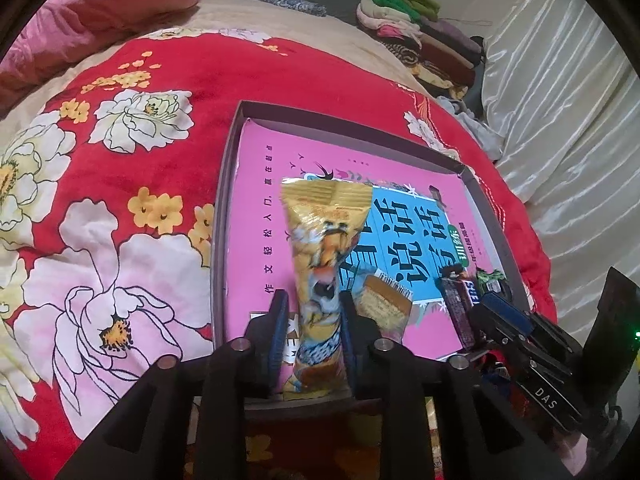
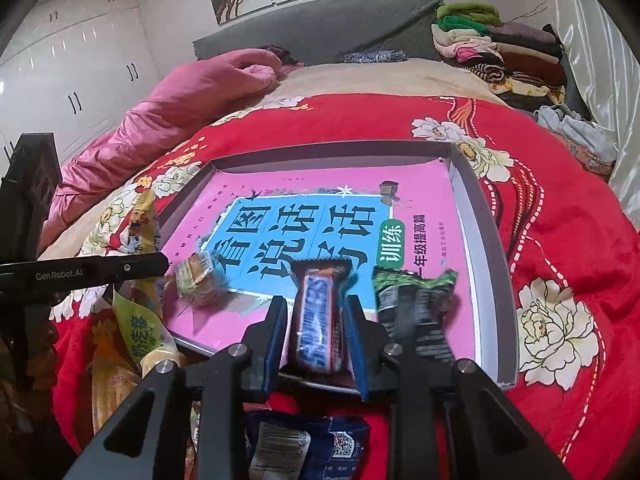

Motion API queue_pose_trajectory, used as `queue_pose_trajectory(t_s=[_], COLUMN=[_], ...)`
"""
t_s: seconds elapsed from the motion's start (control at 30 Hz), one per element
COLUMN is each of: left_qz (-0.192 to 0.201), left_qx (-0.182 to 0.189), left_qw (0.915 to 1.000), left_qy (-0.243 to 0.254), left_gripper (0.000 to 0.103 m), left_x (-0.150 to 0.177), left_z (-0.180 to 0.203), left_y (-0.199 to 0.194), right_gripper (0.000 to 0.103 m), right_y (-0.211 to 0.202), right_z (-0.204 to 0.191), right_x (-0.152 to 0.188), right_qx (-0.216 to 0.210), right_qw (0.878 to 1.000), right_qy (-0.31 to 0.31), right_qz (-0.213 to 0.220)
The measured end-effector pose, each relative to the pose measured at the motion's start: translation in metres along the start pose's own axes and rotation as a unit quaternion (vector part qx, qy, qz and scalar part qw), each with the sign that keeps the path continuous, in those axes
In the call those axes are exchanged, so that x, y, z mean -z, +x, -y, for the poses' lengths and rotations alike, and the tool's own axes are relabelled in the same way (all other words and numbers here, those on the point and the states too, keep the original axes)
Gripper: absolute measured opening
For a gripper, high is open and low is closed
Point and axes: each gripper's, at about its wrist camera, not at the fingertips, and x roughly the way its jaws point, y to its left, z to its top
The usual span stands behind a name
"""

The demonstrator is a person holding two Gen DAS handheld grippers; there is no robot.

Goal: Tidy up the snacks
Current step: 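Lower and open the left gripper on the tray while the right releases the Snickers bar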

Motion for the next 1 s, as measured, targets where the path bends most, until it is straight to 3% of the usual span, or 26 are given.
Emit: queue_pose_trajectory(t_s=[0.3,0.7,1.0], left_qz=[0.007,0.021,0.033], left_qx=[-0.003,-0.007,-0.012], left_qw=[1.0000,0.9997,0.9993], left_qy=[0.001,0.009,0.014], left_gripper=[0.045,0.068,0.075], left_x=[-0.001,-0.003,-0.002], left_z=[-0.001,0.004,0.004], left_y=[-0.005,-0.020,-0.035], right_gripper=[0.033,0.046,0.052], right_y=[-0.007,-0.019,-0.027], right_z=[0.000,0.002,0.003], right_x=[-0.001,-0.005,-0.005], right_qx=[-0.004,-0.010,-0.008], right_qw=[1.000,0.999,0.999], right_qy=[0.003,0.012,0.014], right_qz=[0.011,0.031,0.043])
